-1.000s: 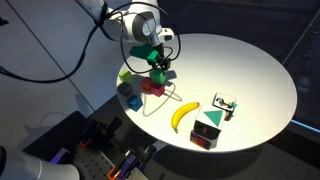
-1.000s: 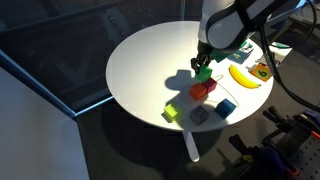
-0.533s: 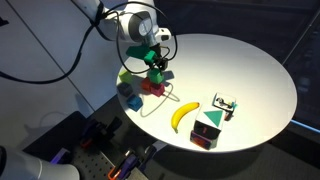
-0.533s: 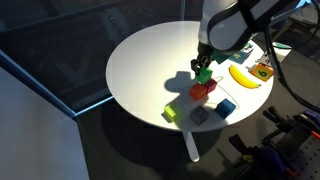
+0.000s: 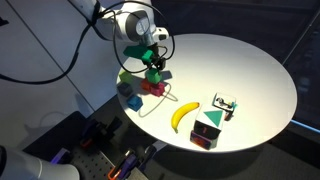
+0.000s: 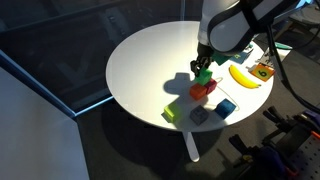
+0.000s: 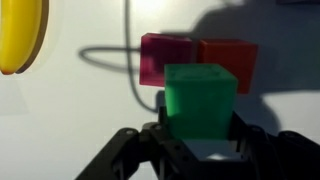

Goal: Lift the green building block and put it between the pink and orange building block

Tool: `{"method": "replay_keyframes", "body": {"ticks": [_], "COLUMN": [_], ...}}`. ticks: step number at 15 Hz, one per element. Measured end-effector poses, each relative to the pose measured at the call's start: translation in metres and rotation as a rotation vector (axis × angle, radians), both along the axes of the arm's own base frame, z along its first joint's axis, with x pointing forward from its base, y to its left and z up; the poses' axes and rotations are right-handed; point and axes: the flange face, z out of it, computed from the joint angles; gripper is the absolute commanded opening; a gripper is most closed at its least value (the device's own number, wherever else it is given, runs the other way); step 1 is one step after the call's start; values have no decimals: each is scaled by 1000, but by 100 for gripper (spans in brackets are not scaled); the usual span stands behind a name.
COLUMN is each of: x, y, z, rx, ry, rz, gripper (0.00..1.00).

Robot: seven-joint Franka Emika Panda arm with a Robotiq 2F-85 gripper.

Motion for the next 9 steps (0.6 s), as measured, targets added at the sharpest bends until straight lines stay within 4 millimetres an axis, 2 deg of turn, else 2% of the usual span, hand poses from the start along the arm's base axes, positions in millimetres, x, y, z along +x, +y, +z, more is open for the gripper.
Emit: {"method": "replay_keyframes", "body": {"ticks": [6,7,8,9], "x": [-8,-9,-9,-9], "y": [2,2,2,2], "z": [-7,-8,-8,-8], "rx": [-2,-2,-2,-2], "ry": [20,21,21,22], "rz": [-4,-4,-5,-4], "gripper": [32,43,81,81]}}
